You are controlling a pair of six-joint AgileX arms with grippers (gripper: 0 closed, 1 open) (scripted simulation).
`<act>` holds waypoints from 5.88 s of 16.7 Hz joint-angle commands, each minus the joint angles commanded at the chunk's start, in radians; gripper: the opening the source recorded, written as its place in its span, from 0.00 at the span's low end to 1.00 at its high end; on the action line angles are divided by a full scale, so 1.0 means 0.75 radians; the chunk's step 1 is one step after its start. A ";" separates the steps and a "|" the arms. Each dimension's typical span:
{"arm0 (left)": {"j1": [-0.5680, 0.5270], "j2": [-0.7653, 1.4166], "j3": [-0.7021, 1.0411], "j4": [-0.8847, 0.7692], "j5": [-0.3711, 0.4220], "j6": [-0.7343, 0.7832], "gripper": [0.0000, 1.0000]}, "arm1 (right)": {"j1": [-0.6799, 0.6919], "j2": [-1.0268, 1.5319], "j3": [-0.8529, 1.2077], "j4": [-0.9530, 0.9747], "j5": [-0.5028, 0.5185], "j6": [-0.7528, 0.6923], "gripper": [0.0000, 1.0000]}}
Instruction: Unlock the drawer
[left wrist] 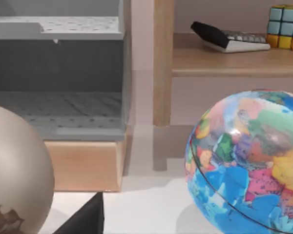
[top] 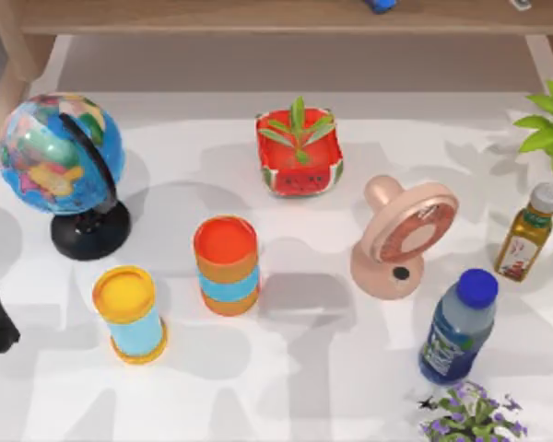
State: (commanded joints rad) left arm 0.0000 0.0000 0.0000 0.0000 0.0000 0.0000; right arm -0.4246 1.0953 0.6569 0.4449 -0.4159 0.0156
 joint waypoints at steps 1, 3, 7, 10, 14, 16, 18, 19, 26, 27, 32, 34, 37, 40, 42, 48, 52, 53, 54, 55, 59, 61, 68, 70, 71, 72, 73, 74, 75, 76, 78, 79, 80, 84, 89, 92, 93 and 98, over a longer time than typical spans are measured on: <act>0.000 0.000 0.000 0.000 0.000 0.000 1.00 | 0.000 0.000 0.000 0.000 0.000 0.000 1.00; 0.000 0.000 0.000 0.000 0.000 0.000 1.00 | 0.006 -0.005 -0.006 -0.003 0.003 0.000 1.00; 0.000 0.000 0.000 0.000 0.000 0.000 1.00 | -0.003 0.082 0.037 0.059 -0.003 -0.089 1.00; 0.000 0.000 0.000 0.000 0.000 0.000 1.00 | -0.021 0.287 0.119 0.185 -0.012 -0.302 1.00; 0.000 0.000 0.000 0.000 0.000 0.000 1.00 | -0.044 0.673 0.258 0.410 -0.021 -0.771 1.00; 0.000 0.000 0.000 0.000 0.000 0.000 1.00 | -0.051 0.873 0.330 0.532 -0.024 -1.047 1.00; 0.000 0.000 0.000 0.000 0.000 0.000 1.00 | -0.055 1.062 0.400 0.653 -0.025 -1.323 1.00; 0.000 0.000 0.000 0.000 0.000 0.000 1.00 | -0.056 1.150 0.432 0.710 -0.024 -1.454 1.00; 0.000 0.000 0.000 0.000 0.000 0.000 1.00 | -0.049 1.572 0.578 0.992 -0.012 -2.050 1.00; 0.000 0.000 0.000 0.000 0.000 0.000 1.00 | -0.047 1.595 0.586 1.008 -0.010 -2.080 1.00; 0.000 0.000 0.000 0.000 0.000 0.000 1.00 | -0.048 1.605 0.584 1.013 -0.010 -2.095 1.00; 0.000 0.000 0.000 0.000 0.000 0.000 1.00 | -0.044 1.612 0.604 1.006 -0.006 -2.097 1.00; 0.000 0.000 0.000 0.000 0.000 0.000 1.00 | -0.027 1.650 0.684 0.965 0.010 -2.098 1.00; 0.000 0.000 0.000 0.000 0.000 0.000 1.00 | -0.015 1.677 0.742 0.933 0.023 -2.099 1.00; 0.000 0.000 0.000 0.000 0.000 0.000 1.00 | -0.015 1.678 0.743 0.933 0.023 -2.099 1.00; 0.000 0.000 0.000 0.000 0.000 0.000 1.00 | -0.015 1.678 0.743 0.933 0.023 -2.099 0.62; 0.000 0.000 0.000 0.000 0.000 0.000 1.00 | -0.015 1.678 0.743 0.933 0.023 -2.099 0.32; 0.000 0.000 0.000 0.000 0.000 0.000 1.00 | -0.015 1.678 0.743 0.933 0.023 -2.099 0.25; 0.000 0.000 0.000 0.000 0.000 0.000 1.00 | -0.015 1.678 0.743 0.933 0.023 -2.099 0.17; 0.000 0.000 0.000 0.000 0.000 0.000 1.00 | -0.015 1.678 0.743 0.933 0.023 -2.099 0.10; 0.000 0.000 0.000 0.000 0.000 0.000 1.00 | -0.015 1.678 0.743 0.933 0.023 -2.099 0.00; 0.000 0.000 0.000 0.000 0.000 0.000 1.00 | -0.015 1.678 0.743 0.933 0.023 -2.099 0.00; 0.000 0.000 0.000 0.000 0.000 0.000 1.00 | -0.030 1.653 0.687 0.962 0.007 -2.096 0.00; 0.000 0.000 0.000 0.000 0.000 0.000 1.00 | -0.052 1.614 0.589 1.009 -0.015 -2.093 0.00; 0.000 0.000 0.000 0.000 0.000 0.000 1.00 | -0.065 1.591 0.531 1.039 -0.027 -2.092 0.00; 0.000 0.000 0.000 0.000 0.000 0.000 1.00 | -0.078 1.567 0.475 1.069 -0.039 -2.092 0.00; 0.000 0.000 0.000 0.000 0.000 0.000 1.00 | -0.090 1.545 0.428 1.097 -0.050 -2.093 0.00; 0.000 0.000 0.000 0.000 0.000 0.000 1.00 | -0.100 1.528 0.395 1.119 -0.059 -2.093 0.00; 0.000 0.000 0.000 0.000 0.000 0.000 1.00 | -0.106 1.517 0.376 1.133 -0.065 -2.094 0.00; 0.000 0.000 0.000 0.000 0.000 0.000 1.00 | -0.108 1.514 0.371 1.137 -0.066 -2.094 0.00; 0.000 0.000 0.000 0.000 0.000 0.000 1.00 | -0.108 1.514 0.371 1.137 -0.066 -2.094 0.00; 0.000 0.000 0.000 0.000 0.000 0.000 1.00 | -0.103 1.521 0.377 1.134 -0.063 -2.093 0.00; 0.000 0.000 0.000 0.000 0.000 0.000 1.00 | -0.104 1.519 0.373 1.137 -0.065 -2.093 0.00; 0.000 0.000 0.000 0.000 0.000 0.000 1.00 | -0.152 1.465 0.232 1.215 -0.118 -2.091 0.00; 0.000 0.000 0.000 0.000 0.000 0.000 1.00 | -0.221 1.387 0.052 1.327 -0.183 -2.091 0.00; 0.000 0.000 0.000 0.000 0.000 0.000 1.00 | -0.216 1.391 0.058 1.326 -0.180 -2.091 0.00; 0.000 0.000 0.000 0.000 0.000 0.000 1.00 | -0.219 1.390 0.053 1.329 -0.183 -2.091 0.00; 0.000 0.000 0.000 0.000 0.000 0.000 1.00 | -0.312 1.335 -0.115 1.435 -0.279 -2.091 0.00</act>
State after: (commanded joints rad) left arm 0.0000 0.0000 0.0000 0.0000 0.0000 0.0000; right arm -0.6584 2.0968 0.5706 1.5212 -0.6254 -1.5524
